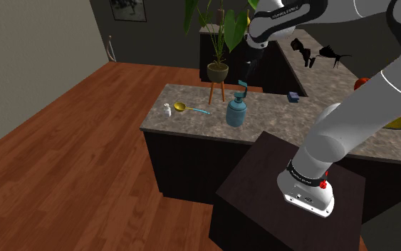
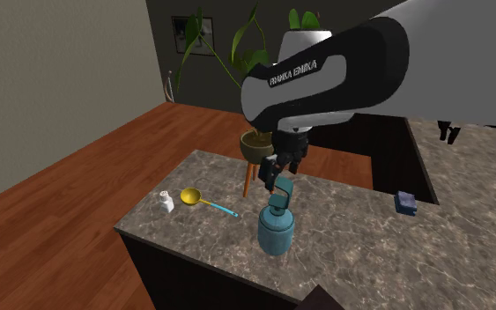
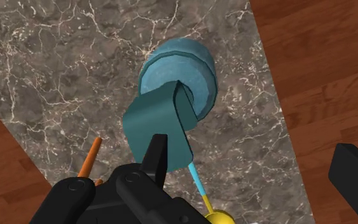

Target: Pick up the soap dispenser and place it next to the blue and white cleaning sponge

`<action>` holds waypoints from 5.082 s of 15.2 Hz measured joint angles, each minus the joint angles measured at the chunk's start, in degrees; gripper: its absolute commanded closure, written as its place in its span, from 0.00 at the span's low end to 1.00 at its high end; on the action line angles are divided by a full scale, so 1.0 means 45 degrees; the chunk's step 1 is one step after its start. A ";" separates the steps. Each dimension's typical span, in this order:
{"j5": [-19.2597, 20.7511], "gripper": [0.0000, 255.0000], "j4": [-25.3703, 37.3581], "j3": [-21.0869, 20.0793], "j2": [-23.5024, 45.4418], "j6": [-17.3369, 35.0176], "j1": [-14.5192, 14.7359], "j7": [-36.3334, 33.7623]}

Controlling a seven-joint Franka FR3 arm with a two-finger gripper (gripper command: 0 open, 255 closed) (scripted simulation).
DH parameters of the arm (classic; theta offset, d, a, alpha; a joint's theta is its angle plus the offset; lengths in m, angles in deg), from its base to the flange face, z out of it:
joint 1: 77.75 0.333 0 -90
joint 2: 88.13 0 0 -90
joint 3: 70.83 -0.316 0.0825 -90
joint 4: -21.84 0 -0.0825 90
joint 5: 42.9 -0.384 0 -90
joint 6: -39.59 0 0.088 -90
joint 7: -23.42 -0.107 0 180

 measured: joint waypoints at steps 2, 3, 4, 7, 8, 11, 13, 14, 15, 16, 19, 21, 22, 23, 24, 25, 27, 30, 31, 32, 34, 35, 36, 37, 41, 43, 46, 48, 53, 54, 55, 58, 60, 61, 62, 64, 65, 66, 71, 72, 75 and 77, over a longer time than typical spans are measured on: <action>-0.0327 0.00 0.0413 0.0496 0.0872 0.0349 0.0010 0.0716; -0.0543 0.00 0.0586 0.0725 0.1362 0.0584 0.0024 0.1081; -0.0817 0.00 0.0890 0.0937 0.1897 0.0726 0.0047 0.1458; -0.1509 0.00 0.1337 0.1348 0.3088 0.1206 0.0024 0.2357; -0.1625 0.00 0.1326 0.1389 0.3264 0.1359 0.0017 0.2483; -0.1900 0.00 0.1129 0.1436 0.3673 0.1896 0.0022 0.2714; -0.2089 0.00 0.1033 0.1443 0.3936 0.2213 0.0033 0.2841; -0.2155 0.00 0.0987 0.1446 0.4027 0.2335 0.0033 0.2890; -0.2205 0.00 0.0973 0.1445 0.4095 0.2406 0.0035 0.2922; -0.2223 0.00 0.0957 0.1448 0.4118 0.2442 0.0033 0.2940; -0.2247 0.00 0.0950 0.1448 0.4147 0.2478 0.0033 0.2956; -0.2249 1.00 0.0949 0.1448 0.4150 0.2481 0.0033 0.2957; -0.2249 1.00 0.0949 0.1448 0.4150 0.2480 0.0033 0.2957; -0.2248 1.00 0.0946 0.1448 0.4152 0.2479 0.0033 0.2957; -0.2248 1.00 0.0944 0.1448 0.4153 0.2478 0.0033 0.2957; -0.2247 1.00 0.0942 0.1448 0.4153 0.2479 0.0033 0.2956; -0.2248 1.00 0.0939 0.1447 0.4154 0.2482 0.0033 0.2955; -0.2248 1.00 0.0939 0.1447 0.4153 0.2484 0.0034 0.2955; -0.2248 1.00 0.0941 0.1447 0.4154 0.2482 0.0033 0.2956; -0.2207 1.00 0.0984 0.1445 0.4102 0.2395 0.0036 0.2921; -0.2031 1.00 0.1045 0.1443 0.3859 0.2133 0.0034 0.2799; -0.1989 1.00 0.1157 0.1445 0.3804 0.1975 0.0029 0.2775; -0.1925 1.00 0.1229 0.1433 0.3715 0.1830 0.0036 0.2709; -0.1880 1.00 0.1344 0.1433 0.3651 0.1658 0.0031 0.2684; -0.1611 1.00 0.1674 0.1392 0.3249 0.0990 0.0030 0.2469; -0.1512 1.00 0.1890 0.1350 0.3089 0.0639 0.0046 0.2353; -0.1362 1.00 0.2195 0.1321 0.2834 0.0113 0.0033 0.2252; -0.1290 1.00 0.2415 0.1285 0.2703 -0.0219 0.0041 0.2168; -0.1160 1.00 0.3050 0.1231 0.2452 -0.1075 0.0040 0.2066; -0.1126 1.00 0.3178 0.1219 0.2383 -0.1264 0.0038 0.2042; -0.1104 1.00 0.3301 0.1212 0.2338 -0.1426 0.0034 0.2032; -0.1044 1.00 0.3688 0.1150 0.2201 -0.1932 0.0055 0.1936; -0.1004 1.00 0.3960 0.1112 0.2110 -0.2285 0.0065 0.1881; -0.0995 1.00 0.4116 0.1093 0.2087 -0.2462 0.0074 0.1856; -0.0972 1.00 0.4221 0.1072 0.2034 -0.2613 0.0079 0.1827; -0.0976 1.00 0.4561 0.1076 0.2032 -0.2955 0.0076 0.1848; -0.0960 1.00 0.4706 0.1072 0.1996 -0.3132 0.0072 0.1850; -0.0965 1.00 0.4871 0.1062 0.1998 -0.3296 0.0079 0.1840; -0.0984 1.00 0.5724 0.1003 0.2006 -0.4141 0.0121 0.1780; -0.0990 1.00 0.5940 0.1008 0.2015 -0.4348 0.0120 0.1798; -0.0991 1.00 0.6401 0.0993 0.2007 -0.4815 0.0127 0.1794; -0.1019 1.00 0.6833 0.0999 0.2060 -0.5199 0.0132 0.1818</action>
